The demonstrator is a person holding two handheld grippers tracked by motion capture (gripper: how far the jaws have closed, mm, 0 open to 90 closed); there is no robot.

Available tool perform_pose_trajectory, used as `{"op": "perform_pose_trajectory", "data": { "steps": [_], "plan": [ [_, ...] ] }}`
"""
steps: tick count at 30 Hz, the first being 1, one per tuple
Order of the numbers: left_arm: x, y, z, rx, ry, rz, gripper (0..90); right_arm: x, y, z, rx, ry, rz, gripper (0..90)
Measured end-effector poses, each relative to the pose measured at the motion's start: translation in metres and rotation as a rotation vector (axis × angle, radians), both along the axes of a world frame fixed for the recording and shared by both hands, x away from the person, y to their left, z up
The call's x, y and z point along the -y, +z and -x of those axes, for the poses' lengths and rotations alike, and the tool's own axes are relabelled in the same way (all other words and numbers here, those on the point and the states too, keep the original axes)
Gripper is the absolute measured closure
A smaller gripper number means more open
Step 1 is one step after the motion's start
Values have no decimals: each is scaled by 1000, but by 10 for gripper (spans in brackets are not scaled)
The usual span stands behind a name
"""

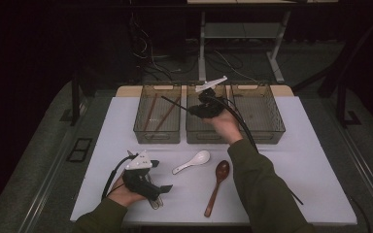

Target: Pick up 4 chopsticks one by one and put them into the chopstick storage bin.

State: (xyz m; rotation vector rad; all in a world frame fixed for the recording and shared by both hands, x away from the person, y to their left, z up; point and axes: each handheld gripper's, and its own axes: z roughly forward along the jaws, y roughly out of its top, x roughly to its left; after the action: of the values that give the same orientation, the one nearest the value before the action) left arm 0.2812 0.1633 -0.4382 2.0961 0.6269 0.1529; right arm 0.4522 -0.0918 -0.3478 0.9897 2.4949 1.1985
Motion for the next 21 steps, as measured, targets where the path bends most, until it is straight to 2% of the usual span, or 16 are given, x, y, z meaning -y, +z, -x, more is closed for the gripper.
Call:
{"op": "perform_pose_trajectory", "data": {
  "steps": [14,21],
  "plan": [
    [1,1,1,1,-3,9,0,-64,-20,-28,-56,-23,79,857],
    [1,1,1,6,-11,4,0,-85,-25,-35,-65,-28,103,856]
  ]
}}
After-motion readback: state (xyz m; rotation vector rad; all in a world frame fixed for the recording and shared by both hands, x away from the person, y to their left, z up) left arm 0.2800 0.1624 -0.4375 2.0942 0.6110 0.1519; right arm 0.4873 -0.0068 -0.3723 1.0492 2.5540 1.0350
